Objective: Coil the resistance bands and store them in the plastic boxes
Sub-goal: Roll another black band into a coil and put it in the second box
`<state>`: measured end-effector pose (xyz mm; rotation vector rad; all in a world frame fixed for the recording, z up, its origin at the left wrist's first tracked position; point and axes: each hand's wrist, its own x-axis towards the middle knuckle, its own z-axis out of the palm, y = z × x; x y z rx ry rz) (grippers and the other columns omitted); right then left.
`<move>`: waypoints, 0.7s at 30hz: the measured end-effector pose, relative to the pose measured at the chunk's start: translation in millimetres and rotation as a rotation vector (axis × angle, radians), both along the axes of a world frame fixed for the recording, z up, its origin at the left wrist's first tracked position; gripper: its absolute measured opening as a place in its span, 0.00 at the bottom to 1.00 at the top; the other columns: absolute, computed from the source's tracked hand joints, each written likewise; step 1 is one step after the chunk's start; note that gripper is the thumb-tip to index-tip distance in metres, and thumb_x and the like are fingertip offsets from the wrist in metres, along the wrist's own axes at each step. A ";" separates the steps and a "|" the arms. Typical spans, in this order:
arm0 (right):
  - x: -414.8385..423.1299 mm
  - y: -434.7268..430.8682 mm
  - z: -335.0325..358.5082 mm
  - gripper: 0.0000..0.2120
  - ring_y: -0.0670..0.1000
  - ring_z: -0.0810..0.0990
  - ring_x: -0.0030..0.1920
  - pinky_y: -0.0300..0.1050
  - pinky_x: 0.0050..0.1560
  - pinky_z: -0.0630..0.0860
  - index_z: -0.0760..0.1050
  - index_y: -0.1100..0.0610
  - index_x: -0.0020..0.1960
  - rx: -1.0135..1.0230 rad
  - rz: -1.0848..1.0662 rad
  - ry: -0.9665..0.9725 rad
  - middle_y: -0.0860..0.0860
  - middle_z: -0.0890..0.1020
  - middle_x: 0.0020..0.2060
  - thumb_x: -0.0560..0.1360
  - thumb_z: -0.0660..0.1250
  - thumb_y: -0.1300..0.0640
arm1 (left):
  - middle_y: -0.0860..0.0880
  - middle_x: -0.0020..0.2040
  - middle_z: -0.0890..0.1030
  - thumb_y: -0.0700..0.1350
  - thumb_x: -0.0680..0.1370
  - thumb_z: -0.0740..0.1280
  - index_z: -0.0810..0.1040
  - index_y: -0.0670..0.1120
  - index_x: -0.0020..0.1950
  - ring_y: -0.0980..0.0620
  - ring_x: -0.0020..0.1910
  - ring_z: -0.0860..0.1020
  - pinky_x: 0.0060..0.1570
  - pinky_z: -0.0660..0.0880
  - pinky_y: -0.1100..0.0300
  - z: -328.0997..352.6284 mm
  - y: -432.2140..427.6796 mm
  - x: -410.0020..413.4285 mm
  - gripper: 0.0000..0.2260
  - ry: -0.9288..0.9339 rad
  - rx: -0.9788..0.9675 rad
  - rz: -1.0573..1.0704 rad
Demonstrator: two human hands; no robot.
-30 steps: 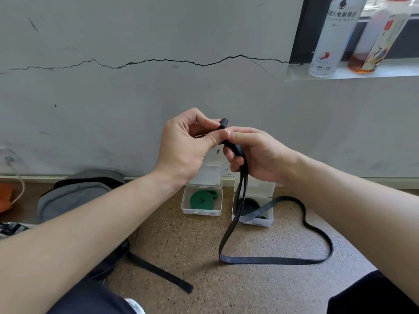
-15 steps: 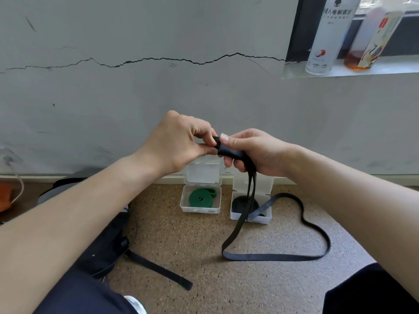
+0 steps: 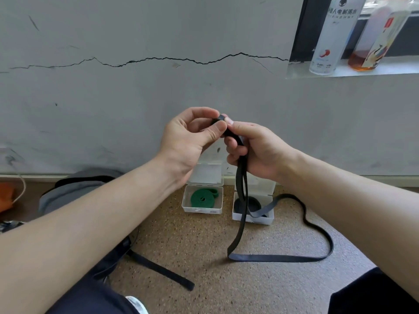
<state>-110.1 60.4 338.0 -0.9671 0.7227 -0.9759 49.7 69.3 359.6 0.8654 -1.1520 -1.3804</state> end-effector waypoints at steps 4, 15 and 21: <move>-2.2 -1.0 -2.8 0.11 0.44 0.65 0.24 0.40 0.32 0.59 0.75 0.52 0.40 -0.019 0.027 0.072 0.48 0.73 0.28 0.81 0.62 0.52 | 0.46 0.45 0.87 0.39 0.69 0.78 0.74 0.47 0.51 0.49 0.44 0.85 0.50 0.81 0.56 3.2 -11.3 9.8 0.17 -0.391 -0.226 0.050; -20.3 -4.1 5.8 0.19 0.53 0.75 0.32 0.46 0.38 0.72 0.81 0.60 0.50 -0.139 0.157 0.665 0.57 0.83 0.37 0.78 0.66 0.42 | 0.55 0.45 0.84 0.41 0.69 0.80 0.72 0.49 0.59 0.53 0.48 0.81 0.51 0.77 0.60 12.1 -14.9 22.9 0.24 -1.137 -0.581 -0.143; -4.9 -0.6 2.0 0.29 0.48 0.73 0.27 0.42 0.31 0.70 0.81 0.58 0.41 -0.205 0.068 0.821 0.53 0.82 0.30 0.64 0.68 0.32 | 0.51 0.49 0.83 0.41 0.74 0.73 0.68 0.50 0.66 0.47 0.49 0.80 0.50 0.78 0.51 8.8 -18.9 5.5 0.24 -1.468 -0.724 -0.183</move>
